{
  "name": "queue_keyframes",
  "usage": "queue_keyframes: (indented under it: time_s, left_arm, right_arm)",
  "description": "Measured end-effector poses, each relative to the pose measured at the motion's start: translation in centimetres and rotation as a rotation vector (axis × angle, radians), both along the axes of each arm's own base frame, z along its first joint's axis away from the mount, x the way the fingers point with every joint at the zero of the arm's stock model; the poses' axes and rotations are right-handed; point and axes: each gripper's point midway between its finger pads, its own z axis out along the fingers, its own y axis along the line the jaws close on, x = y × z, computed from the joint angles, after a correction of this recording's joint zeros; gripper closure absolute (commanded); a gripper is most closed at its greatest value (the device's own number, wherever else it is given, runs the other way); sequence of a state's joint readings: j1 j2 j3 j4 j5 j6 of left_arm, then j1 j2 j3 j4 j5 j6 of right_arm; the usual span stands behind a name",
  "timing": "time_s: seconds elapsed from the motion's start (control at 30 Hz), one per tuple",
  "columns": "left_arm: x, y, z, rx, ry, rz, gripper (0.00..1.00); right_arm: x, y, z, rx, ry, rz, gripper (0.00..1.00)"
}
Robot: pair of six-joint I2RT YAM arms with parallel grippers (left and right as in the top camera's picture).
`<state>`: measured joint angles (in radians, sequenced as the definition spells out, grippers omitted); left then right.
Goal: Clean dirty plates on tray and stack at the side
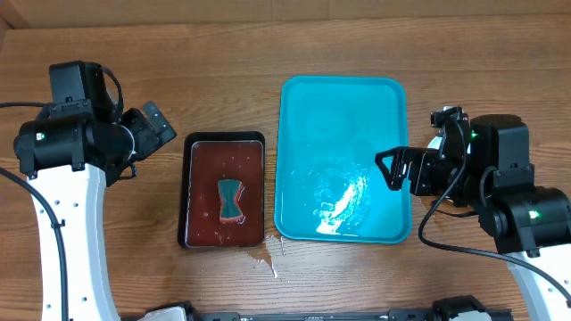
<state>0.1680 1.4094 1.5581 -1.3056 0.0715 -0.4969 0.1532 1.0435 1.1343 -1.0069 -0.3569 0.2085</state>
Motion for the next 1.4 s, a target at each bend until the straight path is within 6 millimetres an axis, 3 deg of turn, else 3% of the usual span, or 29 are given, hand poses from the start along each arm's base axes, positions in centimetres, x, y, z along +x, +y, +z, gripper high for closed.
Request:
queue_keyframes:
  time_s: [0.13, 0.4, 0.57, 0.67, 0.97, 1.4]
  left_arm:
    - [0.0, 0.0, 0.0, 0.000, 0.000, 0.000, 0.00]
    - [0.0, 0.0, 0.0, 0.000, 0.000, 0.000, 0.00]
    - [0.0, 0.0, 0.0, 0.000, 0.000, 0.000, 0.00]
    - [0.0, 0.0, 0.0, 0.000, 0.000, 0.000, 0.00]
    - [0.0, 0.0, 0.0, 0.000, 0.000, 0.000, 0.00]
    - [0.0, 0.0, 0.0, 0.000, 0.000, 0.000, 0.00]
  right_arm:
    - [0.3, -0.5, 0.9, -0.018, -0.056, -0.018, 0.00]
    - [-1.1, -1.4, 7.1, -0.074, -0.387, 0.012, 0.00]
    - [-1.9, -2.8, 8.1, -0.118, -0.543, -0.042, 0.00]
    - [-2.1, -3.3, 7.1, -0.127, -0.625, -0.070, 0.00]
    - [-4.0, -4.9, 0.6, -0.134, -0.727, -0.136, 0.00]
    - [-3.4, -4.6, -3.5, -0.089, -0.964, -0.152, 0.00]
